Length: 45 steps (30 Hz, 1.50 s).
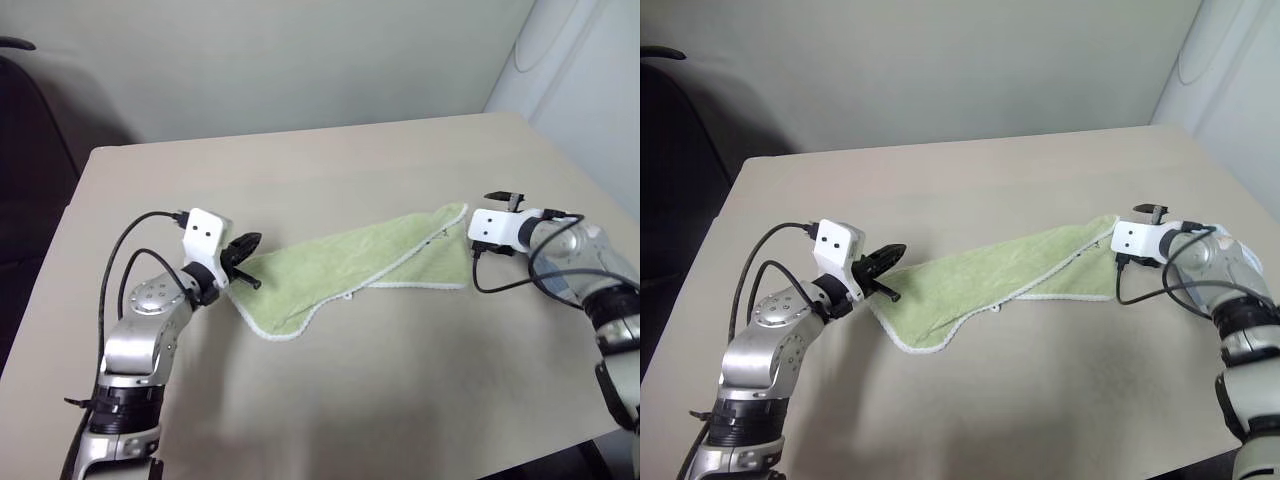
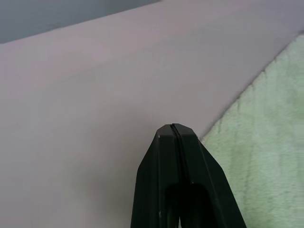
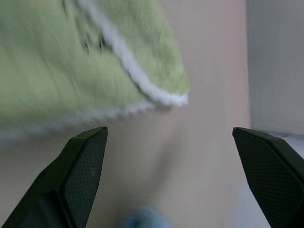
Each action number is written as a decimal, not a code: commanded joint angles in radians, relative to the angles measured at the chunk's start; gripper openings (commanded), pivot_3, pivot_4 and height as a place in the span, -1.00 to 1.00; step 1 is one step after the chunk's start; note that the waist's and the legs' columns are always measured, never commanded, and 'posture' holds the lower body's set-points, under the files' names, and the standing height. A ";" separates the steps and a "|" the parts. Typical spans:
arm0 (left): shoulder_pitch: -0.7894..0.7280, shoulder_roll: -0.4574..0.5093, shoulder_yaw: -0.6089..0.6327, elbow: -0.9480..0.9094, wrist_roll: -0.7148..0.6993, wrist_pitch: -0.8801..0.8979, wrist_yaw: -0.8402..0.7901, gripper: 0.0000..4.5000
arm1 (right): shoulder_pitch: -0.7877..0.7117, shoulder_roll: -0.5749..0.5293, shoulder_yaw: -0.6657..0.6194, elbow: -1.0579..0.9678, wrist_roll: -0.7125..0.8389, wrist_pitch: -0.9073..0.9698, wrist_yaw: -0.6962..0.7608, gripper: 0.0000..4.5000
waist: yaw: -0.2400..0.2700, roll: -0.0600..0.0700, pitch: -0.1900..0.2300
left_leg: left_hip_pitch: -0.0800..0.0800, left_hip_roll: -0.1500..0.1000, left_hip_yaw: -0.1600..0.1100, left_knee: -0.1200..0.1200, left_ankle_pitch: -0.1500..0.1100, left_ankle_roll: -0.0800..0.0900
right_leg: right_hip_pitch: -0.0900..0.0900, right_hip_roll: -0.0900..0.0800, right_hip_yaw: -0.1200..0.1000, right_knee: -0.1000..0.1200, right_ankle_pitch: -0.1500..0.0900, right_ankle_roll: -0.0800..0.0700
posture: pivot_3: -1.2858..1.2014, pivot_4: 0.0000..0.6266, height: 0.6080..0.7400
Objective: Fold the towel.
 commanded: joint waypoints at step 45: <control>0.115 0.068 0.037 -0.130 -0.024 0.009 -0.028 -1.00 | -0.218 0.134 0.224 0.381 -0.309 -0.202 -0.415 -0.99 | -0.003 0.000 0.000 | -0.007 0.004 0.000 -0.001 0.000 0.000 | -0.007 0.000 -0.002 0.000 0.001 -0.005 | 0.03 -0.52 0.92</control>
